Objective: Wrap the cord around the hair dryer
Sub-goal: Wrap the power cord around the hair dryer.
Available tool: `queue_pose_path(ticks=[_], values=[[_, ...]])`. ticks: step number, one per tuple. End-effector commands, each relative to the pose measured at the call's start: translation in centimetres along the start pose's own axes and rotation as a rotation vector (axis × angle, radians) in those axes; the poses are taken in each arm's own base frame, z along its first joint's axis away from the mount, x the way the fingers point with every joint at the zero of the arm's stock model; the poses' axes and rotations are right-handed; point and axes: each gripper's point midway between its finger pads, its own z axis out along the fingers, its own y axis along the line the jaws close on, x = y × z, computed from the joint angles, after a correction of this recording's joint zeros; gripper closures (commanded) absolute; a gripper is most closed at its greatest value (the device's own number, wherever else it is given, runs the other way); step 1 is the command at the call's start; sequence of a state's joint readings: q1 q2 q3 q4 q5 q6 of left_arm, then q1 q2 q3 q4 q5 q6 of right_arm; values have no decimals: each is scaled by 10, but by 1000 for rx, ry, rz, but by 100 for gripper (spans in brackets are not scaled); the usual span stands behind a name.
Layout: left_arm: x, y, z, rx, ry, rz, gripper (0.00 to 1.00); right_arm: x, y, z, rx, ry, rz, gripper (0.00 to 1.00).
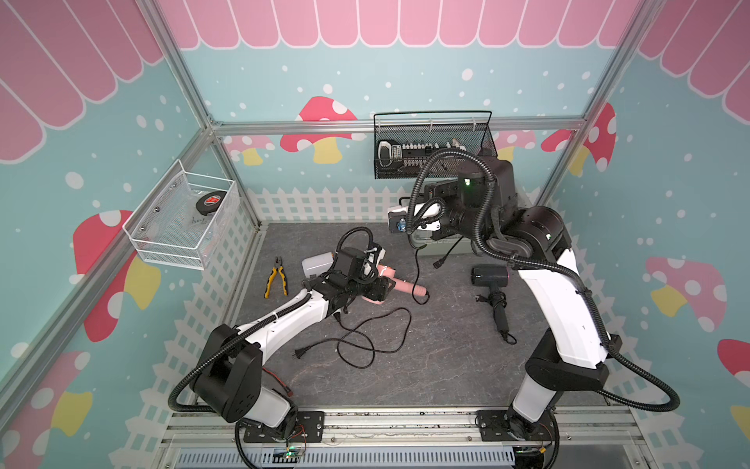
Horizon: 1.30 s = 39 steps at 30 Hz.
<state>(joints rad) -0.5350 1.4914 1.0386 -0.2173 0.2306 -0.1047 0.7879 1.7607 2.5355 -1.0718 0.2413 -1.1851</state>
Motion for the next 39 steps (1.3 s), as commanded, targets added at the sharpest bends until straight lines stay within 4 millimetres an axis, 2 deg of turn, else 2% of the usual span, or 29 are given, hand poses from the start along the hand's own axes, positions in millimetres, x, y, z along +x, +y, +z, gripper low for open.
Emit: queue_pose_path(ticks=[1, 4, 7, 11, 16, 22, 28, 34, 39], values=[[-26, -52, -28, 230, -106, 91, 100, 2, -10, 16, 33, -29, 25, 100], [-25, -96, -36, 385, -118, 140, 100, 13, -6, 34, 10, -37, 74, 100], [-18, -127, -42, 480, -107, 209, 100, 30, 0, 53, -23, -54, 151, 100], [-23, -144, -60, 543, -148, 247, 100, 63, 17, 79, -76, -23, 244, 100], [-49, -155, -98, 580, -292, 278, 100, 89, 51, 100, -197, -48, 410, 100], [-83, -155, -141, 639, -456, 246, 100, 97, 85, 103, -337, -154, 610, 100], [-103, -150, -165, 668, -558, 218, 100, 105, 107, 109, -447, -242, 783, 100], [-123, -117, -181, 648, -695, 113, 100, 116, 119, 114, -496, -309, 968, 100], [-138, -98, -194, 634, -772, 68, 100, 114, 131, 116, -501, -374, 1082, 100]])
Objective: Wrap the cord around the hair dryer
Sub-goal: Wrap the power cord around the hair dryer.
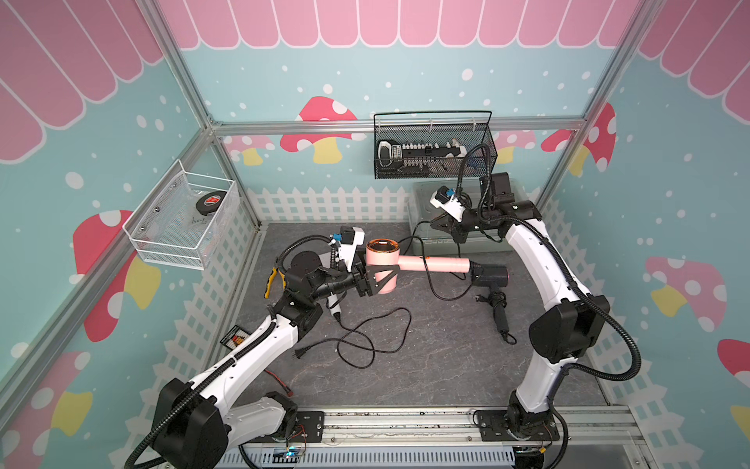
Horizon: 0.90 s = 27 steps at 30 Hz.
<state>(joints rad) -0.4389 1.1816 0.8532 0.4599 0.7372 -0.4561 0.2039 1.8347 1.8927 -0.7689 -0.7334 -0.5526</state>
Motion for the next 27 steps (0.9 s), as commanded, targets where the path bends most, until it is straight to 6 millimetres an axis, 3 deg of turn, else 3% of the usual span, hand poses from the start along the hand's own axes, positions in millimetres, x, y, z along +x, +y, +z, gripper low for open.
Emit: queue_pose_path(ticks=[1, 13, 22, 27], values=[[-55, -26, -10, 86, -178, 68, 100, -22, 14, -6, -45, -136, 44, 100], [-88, 16, -41, -69, -332, 13, 100, 10, 37, 9, -93, -227, 215, 100], [-100, 41, -57, -166, -397, -6, 100, 26, 94, 7, -142, -155, 157, 100], [-103, 51, -62, -209, -408, -2, 100, 25, 124, -4, -134, -115, 79, 100]])
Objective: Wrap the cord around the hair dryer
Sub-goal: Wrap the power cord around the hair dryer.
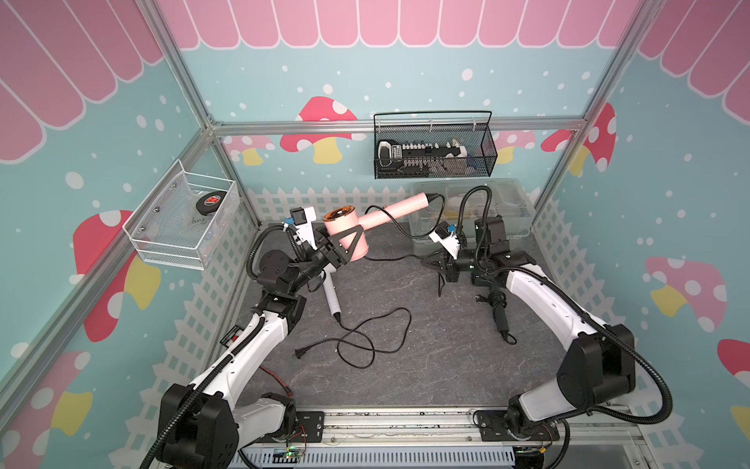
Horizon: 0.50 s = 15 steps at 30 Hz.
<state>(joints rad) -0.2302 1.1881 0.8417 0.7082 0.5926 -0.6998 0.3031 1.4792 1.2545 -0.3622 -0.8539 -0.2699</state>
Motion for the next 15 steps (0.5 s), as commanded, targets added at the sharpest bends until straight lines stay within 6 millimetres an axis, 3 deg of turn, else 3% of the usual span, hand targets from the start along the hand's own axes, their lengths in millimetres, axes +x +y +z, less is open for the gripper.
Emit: queue_pose_path(ticks=[1, 8, 15], values=[[-28, -5, -6, -3, -105, 45, 100, 3, 23, -8, 10, 44, -85, 100], [-44, 23, -13, -89, -169, 24, 100, 23, 46, -4, 19, 203, -176, 100], [-69, 65, -41, -238, -287, 17, 100, 59, 49, 1, 34, 332, -177, 100]])
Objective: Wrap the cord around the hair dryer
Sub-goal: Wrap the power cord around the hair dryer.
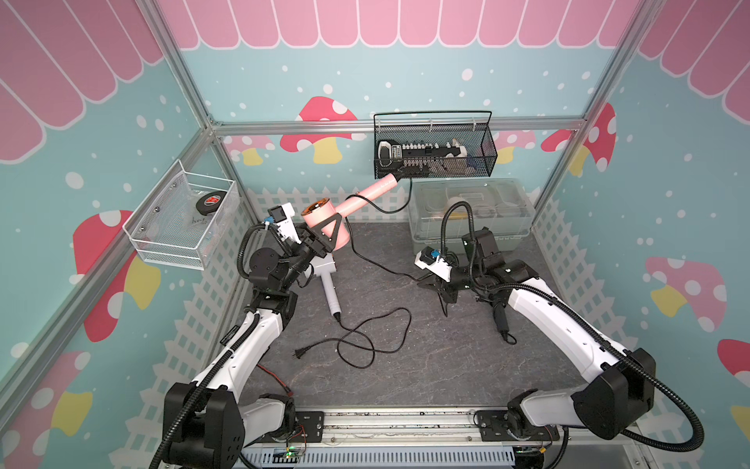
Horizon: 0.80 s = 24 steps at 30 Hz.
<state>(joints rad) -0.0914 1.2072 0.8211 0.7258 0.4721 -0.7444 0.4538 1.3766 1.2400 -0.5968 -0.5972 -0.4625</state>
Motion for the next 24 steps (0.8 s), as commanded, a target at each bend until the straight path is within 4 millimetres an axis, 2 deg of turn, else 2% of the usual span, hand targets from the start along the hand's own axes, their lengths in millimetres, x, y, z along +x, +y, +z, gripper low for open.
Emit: queue_pose_path(ticks=[1, 5, 9, 17, 24], values=[[-43, 10, -13, -39, -176, 10, 100, 32, 9, 6, -8, 121, -8, 100], [-56, 34, -25, -87, -237, -16, 100, 39, 18, 15, -30, 160, -16, 100], [-66, 48, -34, -107, -287, -40, 100, 53, 27, 26, -61, 223, -23, 100], [-77, 62, -42, -143, -335, -49, 100, 60, 43, 34, -117, 266, -41, 100], [-82, 70, -44, -169, -349, -40, 100, 61, 51, 30, -123, 285, -57, 100]])
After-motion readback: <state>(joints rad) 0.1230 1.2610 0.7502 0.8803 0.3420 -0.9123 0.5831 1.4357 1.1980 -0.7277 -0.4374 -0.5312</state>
